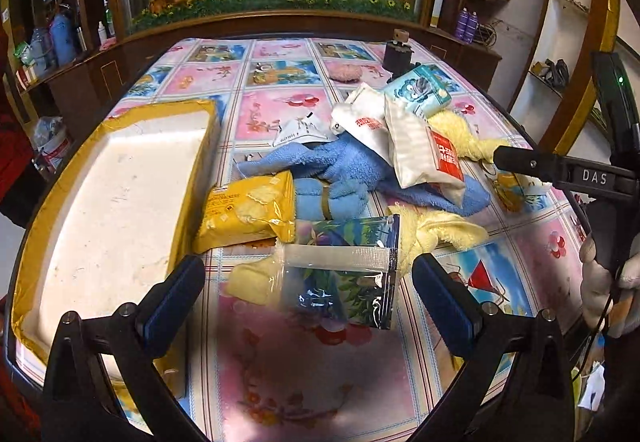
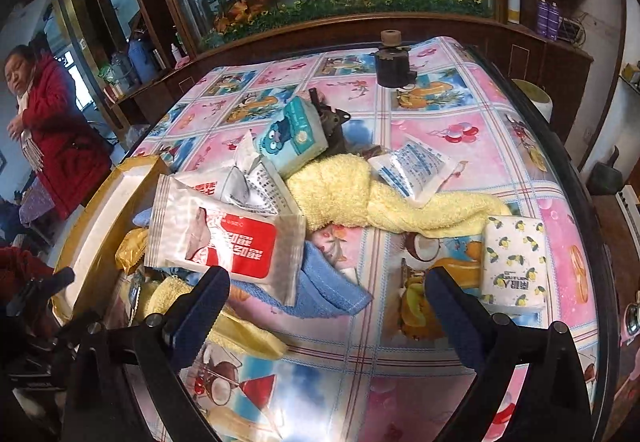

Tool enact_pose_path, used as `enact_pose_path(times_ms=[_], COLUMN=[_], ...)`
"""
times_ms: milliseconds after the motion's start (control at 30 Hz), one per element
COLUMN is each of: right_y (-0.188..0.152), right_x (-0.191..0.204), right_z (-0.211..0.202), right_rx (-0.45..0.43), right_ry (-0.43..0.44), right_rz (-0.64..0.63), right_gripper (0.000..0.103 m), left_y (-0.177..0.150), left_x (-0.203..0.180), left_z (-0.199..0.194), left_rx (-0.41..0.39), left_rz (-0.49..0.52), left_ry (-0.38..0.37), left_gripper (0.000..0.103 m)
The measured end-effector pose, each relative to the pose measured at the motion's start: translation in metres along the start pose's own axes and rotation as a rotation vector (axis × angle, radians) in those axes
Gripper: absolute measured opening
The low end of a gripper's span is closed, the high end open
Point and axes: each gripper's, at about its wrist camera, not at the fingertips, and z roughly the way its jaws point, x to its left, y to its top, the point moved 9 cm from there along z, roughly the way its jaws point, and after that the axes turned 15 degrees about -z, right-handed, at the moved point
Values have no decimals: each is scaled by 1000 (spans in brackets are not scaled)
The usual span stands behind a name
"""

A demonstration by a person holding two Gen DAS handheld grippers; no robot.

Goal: Organize soft objects
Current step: 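Grasp the clear plastic bag with the left tool while the right tool grasps the yellow towel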

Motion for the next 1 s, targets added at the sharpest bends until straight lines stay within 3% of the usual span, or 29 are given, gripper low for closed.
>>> enact_pose_path(times_ms=[133, 233, 267, 333, 433, 500, 567, 733, 800, 867, 1000], right_y=[16, 15, 13, 8, 1, -1, -2, -8, -13, -20, -47], right_x=[22, 38, 42, 50, 58, 64, 70, 75, 77, 75, 66], right_z=[9, 16, 17, 18, 18, 18, 25, 53, 51, 42, 24], right_rx=[-8, -6, -7, -3, 17, 31, 53, 131, 146, 162, 235], right_ry=[44, 173, 230, 335, 424, 393, 337, 196, 221, 210, 194], right_rz=[-34, 1, 20, 50, 59, 6, -45, -104, -103, -124, -142], right_gripper=[99, 93, 93, 93, 93, 93, 93, 90, 88, 85, 85], left_y=[0, -23, -27, -42, -53, -53, -50, -41, -40, -39, -45], left_x=[-10, -25, -28, -41, -46, -43, -40, -26, -24, -21, -26], left_z=[14, 25, 22, 4, -31, -45, -48, -24, -16, -13, -11], left_rx=[10, 143, 146, 195, 210, 182, 163, 188, 203, 216, 242], left_rz=[51, 82, 103, 159, 206, 222, 214, 108, 68, 46, 35], left_ry=[2, -113, -125, -234, -336, -319, -293, -233, -223, -227, -217], left_gripper=[102, 71, 67, 55, 54, 55, 63, 65, 65, 74, 74])
